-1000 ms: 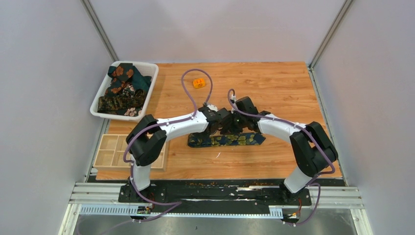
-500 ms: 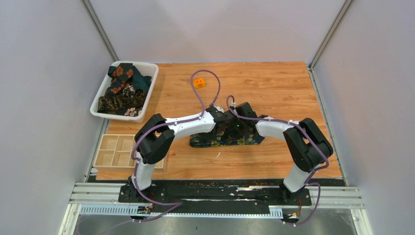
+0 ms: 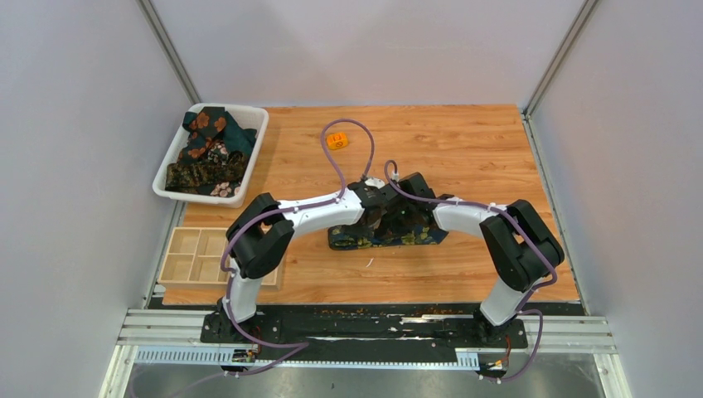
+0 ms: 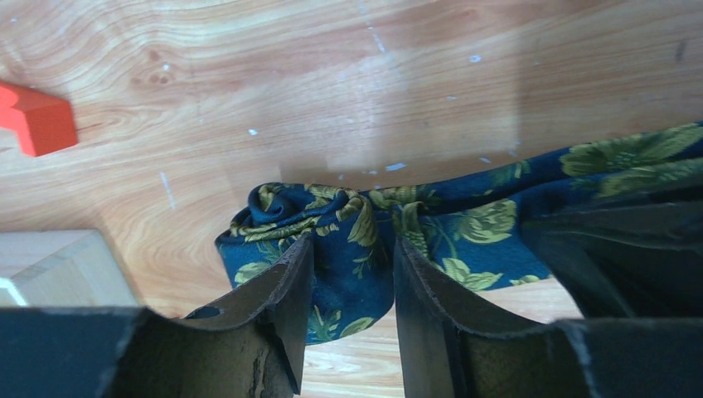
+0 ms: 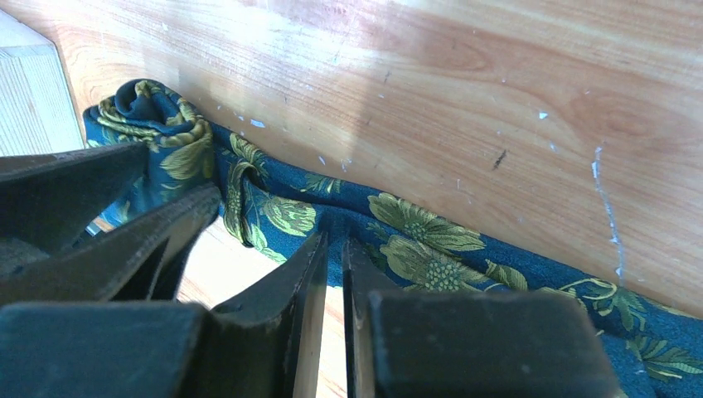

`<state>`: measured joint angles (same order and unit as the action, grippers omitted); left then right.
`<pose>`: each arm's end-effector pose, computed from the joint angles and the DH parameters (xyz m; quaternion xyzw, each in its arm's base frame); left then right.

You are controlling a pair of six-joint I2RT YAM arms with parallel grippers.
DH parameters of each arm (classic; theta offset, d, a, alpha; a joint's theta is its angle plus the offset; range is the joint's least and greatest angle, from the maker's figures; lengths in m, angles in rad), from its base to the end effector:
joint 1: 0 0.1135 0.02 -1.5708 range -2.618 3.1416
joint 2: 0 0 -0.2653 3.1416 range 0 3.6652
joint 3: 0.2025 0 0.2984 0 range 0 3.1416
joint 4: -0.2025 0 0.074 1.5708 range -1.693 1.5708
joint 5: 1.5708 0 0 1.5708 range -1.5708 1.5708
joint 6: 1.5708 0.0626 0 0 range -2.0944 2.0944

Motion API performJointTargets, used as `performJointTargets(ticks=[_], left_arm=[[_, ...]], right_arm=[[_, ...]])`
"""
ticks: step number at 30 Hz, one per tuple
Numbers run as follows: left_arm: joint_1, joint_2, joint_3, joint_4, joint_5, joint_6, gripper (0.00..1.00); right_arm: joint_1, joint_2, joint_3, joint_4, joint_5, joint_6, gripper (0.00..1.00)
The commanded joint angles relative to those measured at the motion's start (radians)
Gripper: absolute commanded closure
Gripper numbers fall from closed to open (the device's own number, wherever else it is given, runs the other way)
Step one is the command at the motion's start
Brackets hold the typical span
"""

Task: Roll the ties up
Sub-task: Roll the tie at the center of the board.

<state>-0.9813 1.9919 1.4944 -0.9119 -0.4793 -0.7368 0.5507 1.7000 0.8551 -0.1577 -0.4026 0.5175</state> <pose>0.2657 -0.3453 0.1410 0.0991 0.9634 0.0952 0.2303 0.2973 0.2113 0.0869 -0.0716 0.9395 0.3050 0.1387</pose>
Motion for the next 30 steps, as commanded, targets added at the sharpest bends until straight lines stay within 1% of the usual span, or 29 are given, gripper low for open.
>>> performJointTargets(ticks=[1, 10, 16, 30], left_arm=[[-0.019, -0.055, -0.029, 0.108, 0.106, -0.043, 0.53], [-0.019, -0.116, -0.073, 0.142, 0.085, -0.046, 0.51], [-0.019, -0.15, -0.089, 0.141, 0.054, -0.035, 0.46], [-0.017, -0.182, -0.094, 0.12, 0.022, -0.018, 0.47]], right_arm=[[0.003, -0.001, 0.033, -0.018, 0.029, -0.016, 0.86], [0.002, -0.023, 0.066, -0.053, 0.037, -0.021, 0.86], [0.002, -0.046, 0.077, -0.059, 0.036, -0.02, 0.86], [0.002, -0.073, 0.074, -0.064, 0.03, -0.024, 0.86]])
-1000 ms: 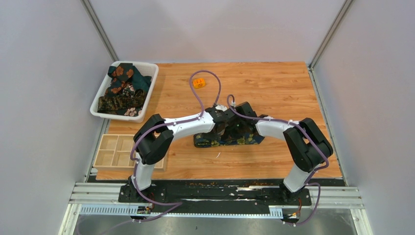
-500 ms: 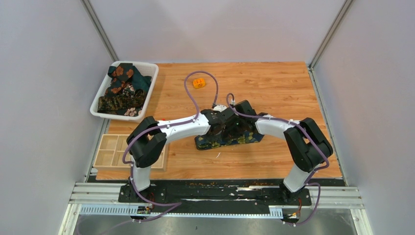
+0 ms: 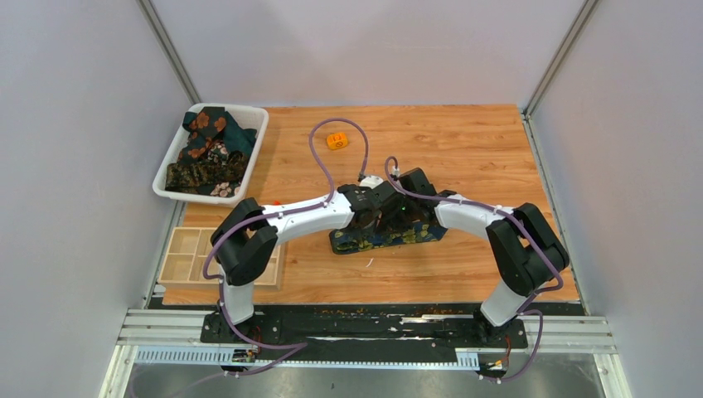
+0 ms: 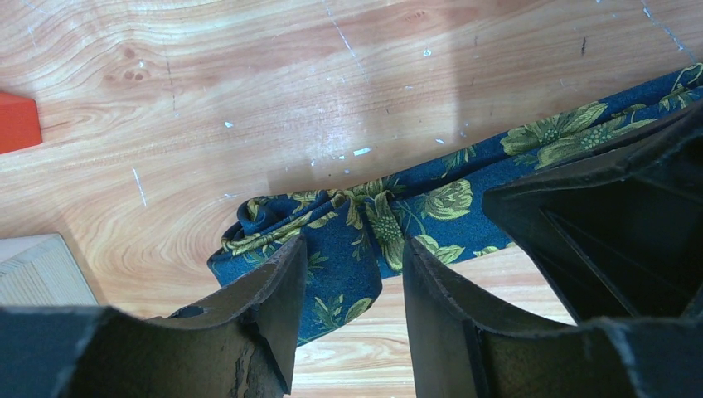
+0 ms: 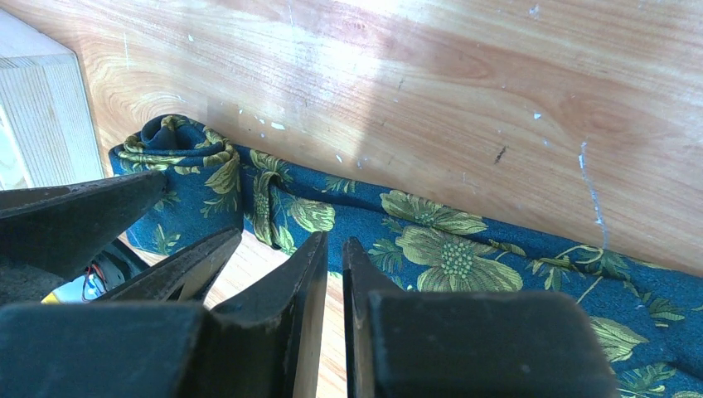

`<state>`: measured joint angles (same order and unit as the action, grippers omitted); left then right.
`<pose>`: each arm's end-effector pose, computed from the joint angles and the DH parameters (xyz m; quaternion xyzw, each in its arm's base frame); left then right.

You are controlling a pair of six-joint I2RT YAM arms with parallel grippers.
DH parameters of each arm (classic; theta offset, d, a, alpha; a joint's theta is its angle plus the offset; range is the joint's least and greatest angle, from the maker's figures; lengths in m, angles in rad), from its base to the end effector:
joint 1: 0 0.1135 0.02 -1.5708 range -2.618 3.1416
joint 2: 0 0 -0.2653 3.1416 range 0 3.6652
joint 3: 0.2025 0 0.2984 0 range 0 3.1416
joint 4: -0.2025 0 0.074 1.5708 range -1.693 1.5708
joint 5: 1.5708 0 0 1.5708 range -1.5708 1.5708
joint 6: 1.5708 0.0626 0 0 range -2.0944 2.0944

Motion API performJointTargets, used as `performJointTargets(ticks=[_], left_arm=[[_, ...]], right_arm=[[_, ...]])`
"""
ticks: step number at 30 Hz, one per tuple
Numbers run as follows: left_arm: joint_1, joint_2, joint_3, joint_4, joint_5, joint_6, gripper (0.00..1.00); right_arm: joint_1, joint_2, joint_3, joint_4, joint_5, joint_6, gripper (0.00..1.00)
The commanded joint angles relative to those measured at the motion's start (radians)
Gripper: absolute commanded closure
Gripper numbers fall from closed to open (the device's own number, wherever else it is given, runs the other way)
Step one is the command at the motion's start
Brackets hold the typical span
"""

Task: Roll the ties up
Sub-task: Roll the tie at the center of the board.

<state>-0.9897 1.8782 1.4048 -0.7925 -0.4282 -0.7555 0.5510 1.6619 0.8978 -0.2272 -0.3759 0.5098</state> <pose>0.2562 -0.3427 0.1616 0.0808 0.9630 0.0213 0.2563 0.3025 0.2128 0.1081 -0.0728 0.9401 0.2964 0.1515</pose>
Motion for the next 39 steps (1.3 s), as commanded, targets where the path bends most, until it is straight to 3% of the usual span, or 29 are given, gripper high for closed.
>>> performJointTargets(ticks=[1, 19, 27, 30, 34, 39], left_arm=[[-0.008, -0.072, -0.004, -0.001, -0.027, 0.002, 0.47], [0.013, -0.145, 0.011, -0.039, -0.04, 0.05, 0.47], [0.18, -0.252, -0.023, -0.035, 0.042, 0.302, 0.51], [0.262, -0.217, -0.005, -0.064, 0.069, 0.357, 0.54], [0.372, -0.148, 0.011, -0.047, 0.235, 0.438, 0.57], [0.407, 0.016, 0.12, -0.108, 0.321, 0.517, 0.61]], right_arm=[[0.003, -0.037, 0.033, 0.005, 0.003, -0.017, 0.86], [0.003, -0.05, 0.047, -0.018, 0.005, -0.027, 0.86], [0.047, -0.144, 0.016, -0.034, 0.037, -0.002, 0.86], [0.086, -0.185, -0.008, -0.021, 0.065, 0.03, 0.85], [0.183, -0.211, -0.057, 0.051, 0.097, 0.081, 0.83], [0.303, -0.183, -0.093, 0.117, 0.16, 0.139, 0.81]])
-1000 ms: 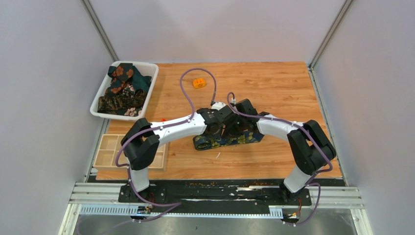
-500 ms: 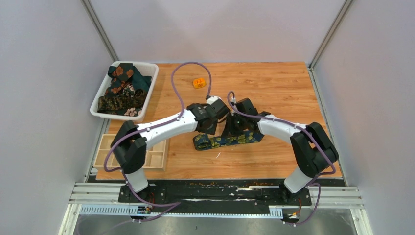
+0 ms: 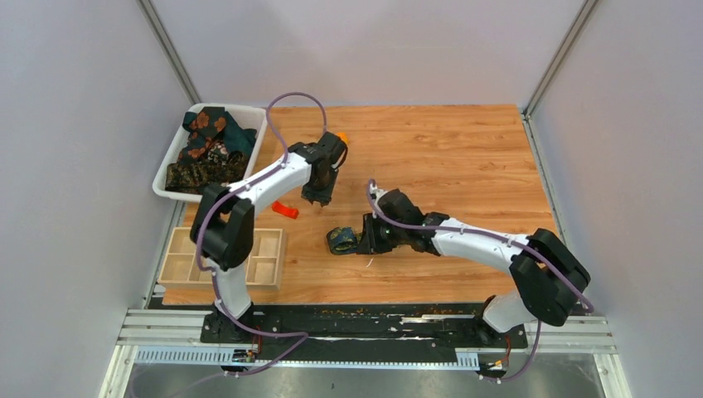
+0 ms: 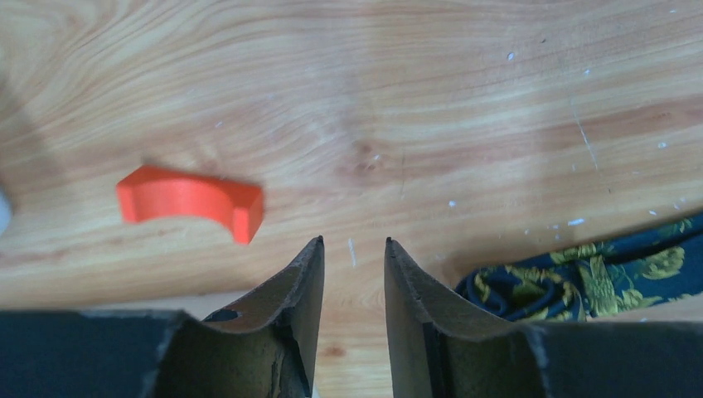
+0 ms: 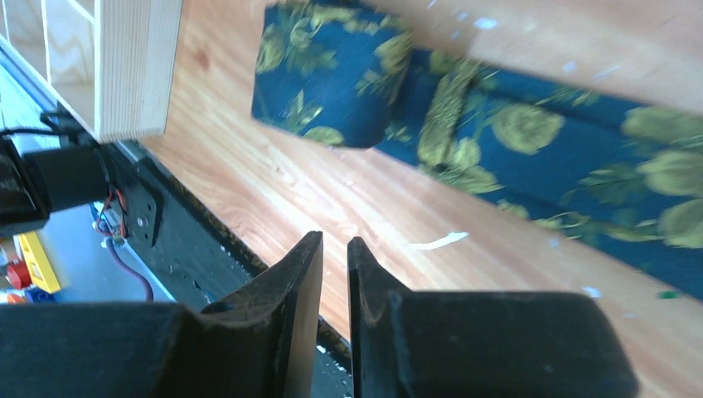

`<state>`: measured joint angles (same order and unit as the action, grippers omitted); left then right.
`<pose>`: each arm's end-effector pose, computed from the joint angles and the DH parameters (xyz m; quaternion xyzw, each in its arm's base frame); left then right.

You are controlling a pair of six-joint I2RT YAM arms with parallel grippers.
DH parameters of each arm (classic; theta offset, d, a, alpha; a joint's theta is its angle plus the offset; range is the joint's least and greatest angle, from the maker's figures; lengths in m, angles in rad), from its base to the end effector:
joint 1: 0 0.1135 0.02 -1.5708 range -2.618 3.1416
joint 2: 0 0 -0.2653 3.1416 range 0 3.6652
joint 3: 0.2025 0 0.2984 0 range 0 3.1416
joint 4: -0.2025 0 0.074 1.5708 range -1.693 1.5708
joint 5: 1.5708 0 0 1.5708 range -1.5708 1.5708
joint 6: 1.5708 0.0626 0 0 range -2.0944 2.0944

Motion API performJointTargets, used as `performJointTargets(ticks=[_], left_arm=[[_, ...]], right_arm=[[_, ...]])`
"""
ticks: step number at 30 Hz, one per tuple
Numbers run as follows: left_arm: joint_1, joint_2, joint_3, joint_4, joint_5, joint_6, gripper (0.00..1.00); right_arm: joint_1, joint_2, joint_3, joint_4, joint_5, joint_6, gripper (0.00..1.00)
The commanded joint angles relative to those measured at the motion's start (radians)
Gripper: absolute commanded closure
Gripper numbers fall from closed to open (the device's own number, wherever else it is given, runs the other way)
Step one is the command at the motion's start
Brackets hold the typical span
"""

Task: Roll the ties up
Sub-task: Roll the tie at the center of the board.

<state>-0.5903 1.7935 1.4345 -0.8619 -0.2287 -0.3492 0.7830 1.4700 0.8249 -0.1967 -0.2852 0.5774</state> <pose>0.3565 -0.2218 0.1989 0.0979 0.9736 0.0219 0.2051 0.2373 0.2610 0.1497 -0.1453 0.9147 0.3252 0.1908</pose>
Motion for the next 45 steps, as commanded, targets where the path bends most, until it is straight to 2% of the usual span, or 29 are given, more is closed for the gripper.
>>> performJointTargets(ticks=[1, 5, 16, 23, 37, 45], left_arm=[[0.012, 0.127, 0.11, -0.042, 0.139, 0.116, 0.62], [0.025, 0.204, 0.152, -0.05, 0.167, 0.125, 0.64], [0.026, 0.252, 0.149, -0.056, 0.292, 0.103, 0.64], [0.025, 0.252, 0.091, -0.057, 0.379, 0.062, 0.65], [0.024, 0.212, 0.021, -0.072, 0.448, 0.017, 0.7], [0.021, 0.183, -0.003, -0.047, 0.515, 0.026, 0.77]], right_arm=[[0.084, 0.025, -0.023, 0.101, 0.071, 0.08, 0.81], [0.132, 0.094, -0.021, 0.158, 0.081, 0.099, 0.81], [0.181, 0.223, -0.01, 0.336, 0.165, 0.1, 0.81], [0.184, 0.265, -0.003, 0.366, 0.2, 0.093, 0.81], [0.186, 0.304, 0.024, 0.373, 0.209, 0.084, 0.82], [0.186, 0.317, 0.029, 0.377, 0.201, 0.082, 0.83]])
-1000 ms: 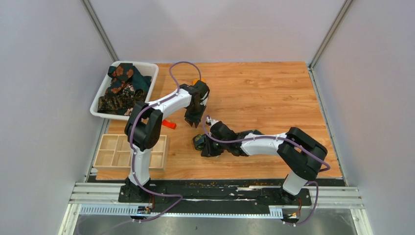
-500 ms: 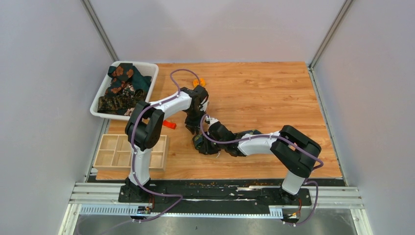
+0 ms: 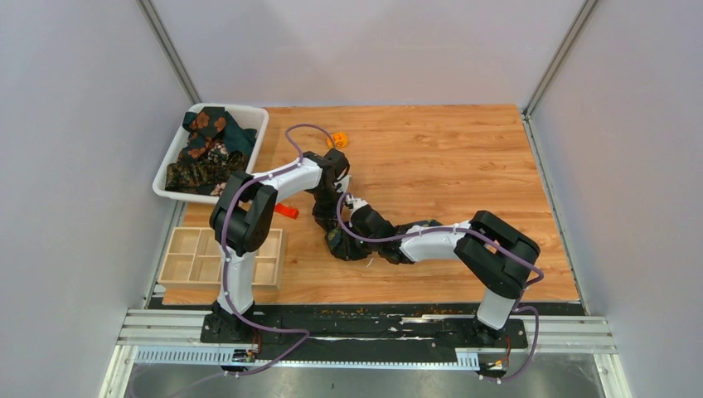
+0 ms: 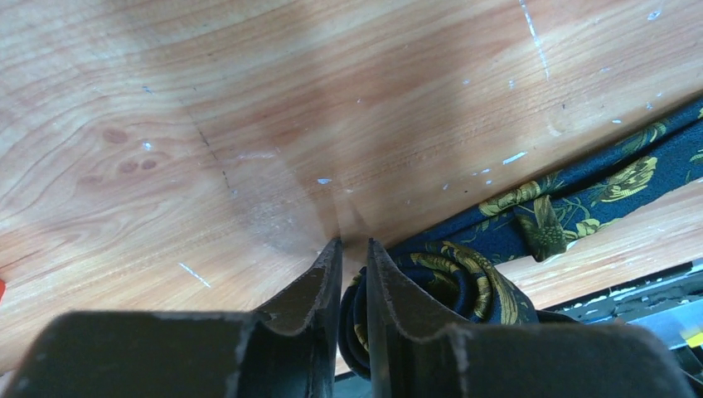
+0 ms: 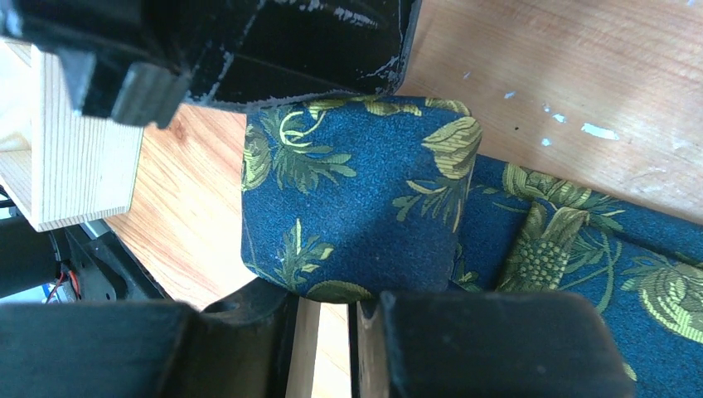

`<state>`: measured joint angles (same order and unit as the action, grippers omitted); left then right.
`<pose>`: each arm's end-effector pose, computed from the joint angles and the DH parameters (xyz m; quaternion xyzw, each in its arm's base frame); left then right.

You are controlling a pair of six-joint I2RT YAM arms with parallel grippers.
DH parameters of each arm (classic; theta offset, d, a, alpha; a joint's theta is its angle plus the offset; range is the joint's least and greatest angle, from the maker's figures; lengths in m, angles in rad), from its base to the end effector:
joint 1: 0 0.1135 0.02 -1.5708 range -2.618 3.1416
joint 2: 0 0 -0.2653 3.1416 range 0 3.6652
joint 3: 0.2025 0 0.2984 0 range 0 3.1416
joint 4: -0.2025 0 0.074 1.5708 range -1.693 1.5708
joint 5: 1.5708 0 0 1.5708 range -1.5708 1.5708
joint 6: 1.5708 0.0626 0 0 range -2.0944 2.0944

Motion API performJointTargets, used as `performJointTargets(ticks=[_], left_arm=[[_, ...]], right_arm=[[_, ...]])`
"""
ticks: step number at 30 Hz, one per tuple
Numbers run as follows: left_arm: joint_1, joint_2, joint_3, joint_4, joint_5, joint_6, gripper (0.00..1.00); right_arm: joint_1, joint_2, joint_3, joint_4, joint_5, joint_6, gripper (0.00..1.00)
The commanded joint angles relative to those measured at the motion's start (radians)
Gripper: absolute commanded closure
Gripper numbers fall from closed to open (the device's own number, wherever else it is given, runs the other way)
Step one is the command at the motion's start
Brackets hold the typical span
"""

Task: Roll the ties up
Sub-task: Roll the tie at the center of the board.

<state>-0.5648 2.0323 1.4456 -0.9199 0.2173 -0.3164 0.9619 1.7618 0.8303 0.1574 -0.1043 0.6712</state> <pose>0.3505 -0.2381 0.1044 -0.1265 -0.9855 0.1116 0.0174 0.2179 0.3239 0.0799 -0.1533 0.9078 0.3152 0.2302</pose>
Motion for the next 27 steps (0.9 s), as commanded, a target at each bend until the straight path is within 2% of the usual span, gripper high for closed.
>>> performJointTargets(ticks=[1, 8, 10, 15, 21, 27], left_arm=[[-0.006, -0.061, -0.015, 0.011, 0.078, -0.003, 0.79], [-0.007, -0.063, -0.017, -0.005, 0.112, 0.031, 0.86], [-0.007, -0.06, -0.011, -0.02, 0.048, 0.03, 0.86], [-0.002, -0.046, 0.021, -0.043, -0.133, 0.021, 0.81], [0.002, -0.036, 0.086, -0.047, -0.215, 0.005, 0.7], [0.016, -0.067, 0.121, -0.062, -0.321, -0.012, 0.6]], right_arm=[[0.007, 0.027, 0.025, 0.025, 0.019, -0.01, 0.83], [0.008, 0.031, 0.029, 0.028, 0.013, -0.01, 0.83], [0.009, 0.019, 0.025, 0.022, 0.01, -0.008, 0.83], [0.023, -0.064, 0.015, -0.021, -0.009, -0.031, 0.8], [0.047, -0.194, 0.009, -0.088, -0.076, -0.097, 0.66], [0.047, -0.331, 0.033, -0.257, -0.039, -0.146, 0.62]])
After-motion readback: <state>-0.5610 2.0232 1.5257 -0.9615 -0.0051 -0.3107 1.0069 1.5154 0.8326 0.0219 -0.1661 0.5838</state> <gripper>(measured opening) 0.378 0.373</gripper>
